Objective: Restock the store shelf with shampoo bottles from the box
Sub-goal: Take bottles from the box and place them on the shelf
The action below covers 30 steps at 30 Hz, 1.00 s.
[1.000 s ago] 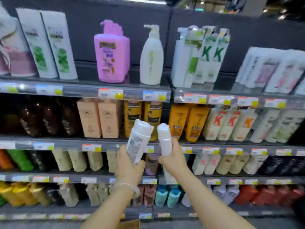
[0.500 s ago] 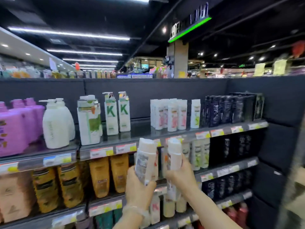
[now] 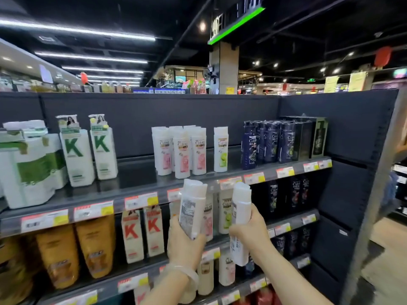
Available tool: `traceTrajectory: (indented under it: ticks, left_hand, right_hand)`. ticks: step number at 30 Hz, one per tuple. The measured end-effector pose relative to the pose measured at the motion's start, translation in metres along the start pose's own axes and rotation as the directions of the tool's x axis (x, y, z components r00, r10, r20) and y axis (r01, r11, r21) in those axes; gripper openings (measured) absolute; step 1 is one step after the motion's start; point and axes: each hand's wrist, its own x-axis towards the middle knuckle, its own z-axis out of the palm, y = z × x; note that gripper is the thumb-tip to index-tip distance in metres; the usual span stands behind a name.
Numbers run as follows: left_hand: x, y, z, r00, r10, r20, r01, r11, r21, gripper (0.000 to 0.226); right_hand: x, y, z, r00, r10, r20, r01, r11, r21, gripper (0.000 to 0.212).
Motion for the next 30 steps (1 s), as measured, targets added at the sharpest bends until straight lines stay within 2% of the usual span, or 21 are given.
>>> traceTrajectory:
  ticks: [6,12,23,30]
  left_hand:
    - [0.081,0.019,0.023,0.993,0.106,-0.044,-0.11,0.99,-0.091,0.049]
    - [0.164,0.041,0.021,0.953,0.155,-0.261,-0.191,0.974,-0.119,0.052]
    - [0.226,0.038,0.017,0.853,0.138,-0.503,-0.156,0.988,0.007,0.055]
    - [0.245,0.027,0.015,0.829,0.144,-0.54,-0.14,0.989,0.05,0.059]
  right_hand:
    - [0.085,-0.02,0.01,0.997,-0.074,0.005,0.074,0.997,-0.026,0.048]
    - [0.166,-0.054,0.028,0.983,-0.181,-0.041,0.184,0.98,0.083,0.052]
    - [0.236,-0.063,0.065,0.963,-0.234,0.134,0.202,0.954,0.221,0.057]
    - [0.248,-0.055,0.075,0.953,-0.242,0.184,0.193,0.949,0.249,0.056]
